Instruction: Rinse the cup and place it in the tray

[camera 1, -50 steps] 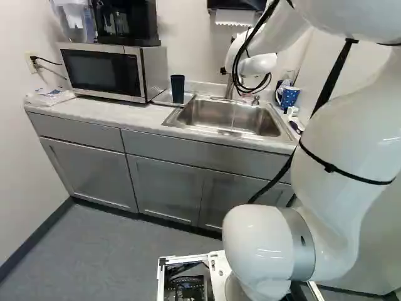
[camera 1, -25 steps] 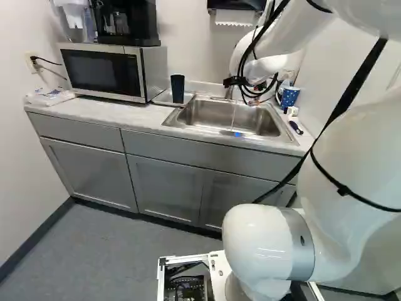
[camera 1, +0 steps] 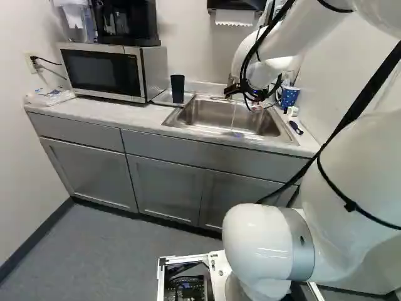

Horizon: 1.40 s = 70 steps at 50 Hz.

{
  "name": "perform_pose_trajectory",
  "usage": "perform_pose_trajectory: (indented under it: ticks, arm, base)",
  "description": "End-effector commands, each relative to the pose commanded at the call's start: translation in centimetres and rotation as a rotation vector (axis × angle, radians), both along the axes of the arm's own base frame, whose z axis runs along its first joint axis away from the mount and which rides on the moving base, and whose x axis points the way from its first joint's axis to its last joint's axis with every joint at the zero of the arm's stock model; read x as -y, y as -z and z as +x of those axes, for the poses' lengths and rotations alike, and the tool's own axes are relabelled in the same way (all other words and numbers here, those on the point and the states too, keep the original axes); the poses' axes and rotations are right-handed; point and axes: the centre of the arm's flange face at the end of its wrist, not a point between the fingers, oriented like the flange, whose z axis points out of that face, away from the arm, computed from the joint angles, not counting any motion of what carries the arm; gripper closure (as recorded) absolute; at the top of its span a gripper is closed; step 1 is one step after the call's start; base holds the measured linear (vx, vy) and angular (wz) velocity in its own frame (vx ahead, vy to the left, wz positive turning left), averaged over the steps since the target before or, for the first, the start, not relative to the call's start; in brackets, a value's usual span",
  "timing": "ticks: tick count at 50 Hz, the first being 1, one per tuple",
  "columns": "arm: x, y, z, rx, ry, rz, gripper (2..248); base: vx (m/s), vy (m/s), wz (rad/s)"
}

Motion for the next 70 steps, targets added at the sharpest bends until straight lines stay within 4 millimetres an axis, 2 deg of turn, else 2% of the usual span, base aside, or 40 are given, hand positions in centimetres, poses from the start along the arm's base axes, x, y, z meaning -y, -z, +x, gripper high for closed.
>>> perform_pose_trajectory:
  ticks: [30,45,70]
  arm:
    - [-0.3,0.0,-0.1,0.0,-0.007,0.0,3]
    - [-1.9,0.1,-0.7,0.003,-0.04,-0.001,3]
    - [-5.6,0.1,-0.9,0.005,-0.124,-0.001,3]
  base:
    - [0.0,0.0,0.0]
    - [0.0,0.0,0.0]
    - [0.0,0.0,0.0]
